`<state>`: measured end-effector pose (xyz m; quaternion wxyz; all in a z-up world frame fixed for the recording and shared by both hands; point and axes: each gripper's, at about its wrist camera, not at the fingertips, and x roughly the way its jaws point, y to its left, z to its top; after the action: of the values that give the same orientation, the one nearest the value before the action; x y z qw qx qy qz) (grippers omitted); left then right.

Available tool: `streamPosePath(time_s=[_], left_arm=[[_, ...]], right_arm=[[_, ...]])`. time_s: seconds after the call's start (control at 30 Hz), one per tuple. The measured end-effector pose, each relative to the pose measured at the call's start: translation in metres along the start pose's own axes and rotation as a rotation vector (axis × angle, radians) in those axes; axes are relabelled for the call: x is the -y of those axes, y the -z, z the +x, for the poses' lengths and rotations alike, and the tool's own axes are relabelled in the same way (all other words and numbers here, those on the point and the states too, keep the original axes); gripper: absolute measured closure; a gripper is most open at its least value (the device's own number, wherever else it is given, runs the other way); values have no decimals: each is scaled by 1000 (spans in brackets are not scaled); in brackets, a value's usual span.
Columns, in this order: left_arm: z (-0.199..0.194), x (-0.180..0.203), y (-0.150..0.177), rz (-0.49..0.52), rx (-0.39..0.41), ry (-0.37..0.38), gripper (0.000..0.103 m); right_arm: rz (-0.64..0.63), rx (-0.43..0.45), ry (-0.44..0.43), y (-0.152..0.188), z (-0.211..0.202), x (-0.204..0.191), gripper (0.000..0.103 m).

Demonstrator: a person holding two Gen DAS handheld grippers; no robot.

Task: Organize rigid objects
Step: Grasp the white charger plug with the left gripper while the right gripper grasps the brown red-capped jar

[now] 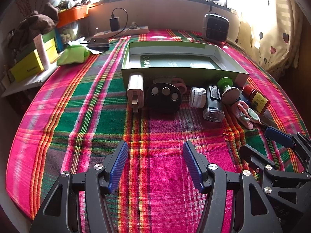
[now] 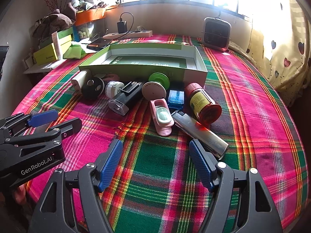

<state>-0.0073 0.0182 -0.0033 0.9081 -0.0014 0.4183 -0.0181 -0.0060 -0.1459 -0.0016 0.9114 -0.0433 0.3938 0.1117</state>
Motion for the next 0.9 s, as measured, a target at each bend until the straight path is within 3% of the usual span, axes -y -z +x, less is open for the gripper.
streamPosePath(time_s=[0.17,0.5,0.9], left_arm=[[-3,-14,-1,-38,-17,56,45],[-1,-30,-33,-78,-5,61,45],[23,-42,-66,-68,-22,35,45]], right_arm=[[29,21,-41,-2,-12,16,31],[45,76,43,-31,-20,57,31],[63,1,10,-48,12,78,31]])
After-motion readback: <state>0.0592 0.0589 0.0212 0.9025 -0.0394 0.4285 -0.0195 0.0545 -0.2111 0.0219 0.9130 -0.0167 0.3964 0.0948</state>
